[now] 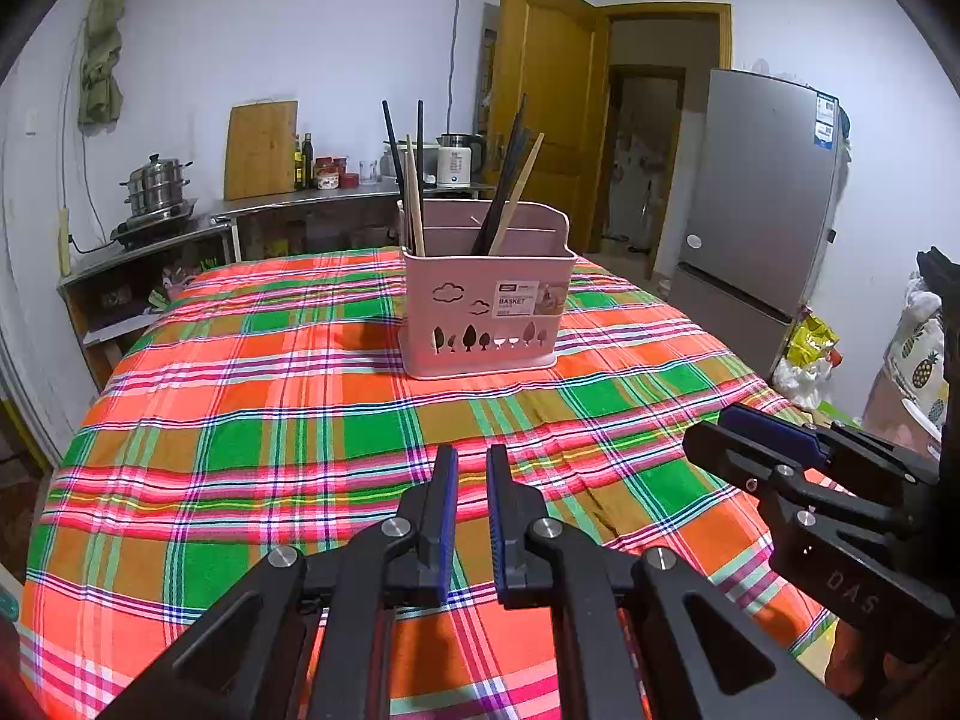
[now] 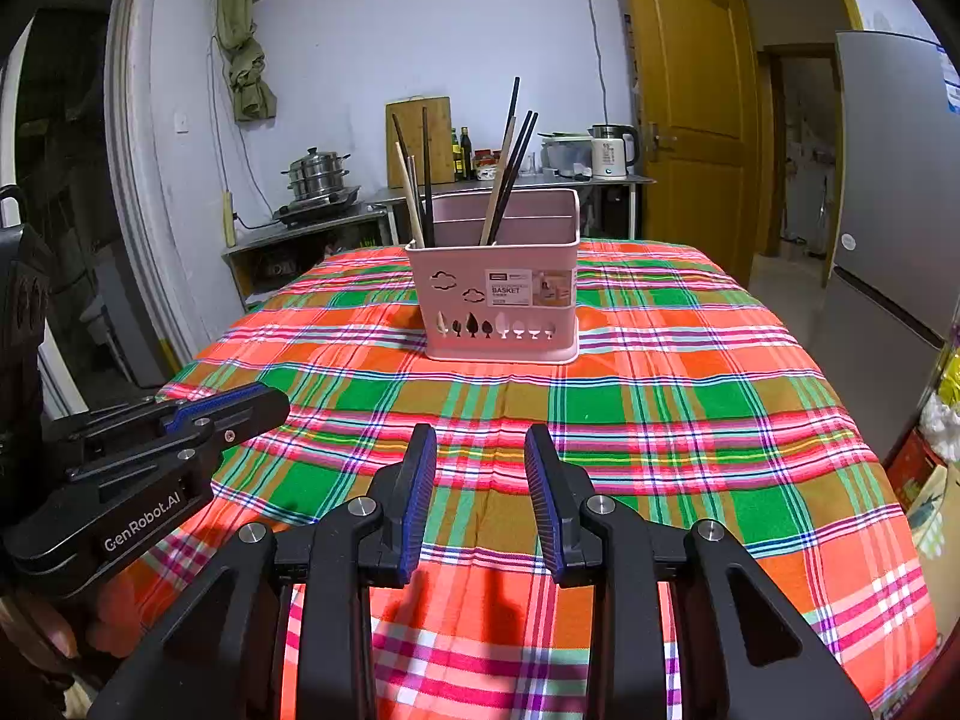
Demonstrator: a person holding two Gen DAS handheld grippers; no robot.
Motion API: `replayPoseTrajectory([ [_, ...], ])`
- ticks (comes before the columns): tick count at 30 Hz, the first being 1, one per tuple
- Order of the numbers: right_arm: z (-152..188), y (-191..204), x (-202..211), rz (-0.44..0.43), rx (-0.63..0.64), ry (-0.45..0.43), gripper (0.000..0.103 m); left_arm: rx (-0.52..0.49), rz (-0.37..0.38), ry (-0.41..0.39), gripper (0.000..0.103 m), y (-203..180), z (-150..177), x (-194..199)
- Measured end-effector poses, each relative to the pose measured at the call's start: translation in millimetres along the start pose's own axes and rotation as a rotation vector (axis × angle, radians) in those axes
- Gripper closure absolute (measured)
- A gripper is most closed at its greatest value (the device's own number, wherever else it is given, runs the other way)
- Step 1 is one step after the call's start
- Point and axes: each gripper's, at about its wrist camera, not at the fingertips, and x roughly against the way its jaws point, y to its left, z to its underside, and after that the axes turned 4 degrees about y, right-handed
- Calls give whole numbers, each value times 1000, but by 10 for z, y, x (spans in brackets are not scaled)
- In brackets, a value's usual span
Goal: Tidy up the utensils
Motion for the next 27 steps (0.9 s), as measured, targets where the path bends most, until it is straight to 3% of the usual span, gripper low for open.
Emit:
replayPoseTrajectory([
  [27, 3, 13, 7, 1, 3, 2, 72, 1, -5, -3, 95, 11, 2, -19],
])
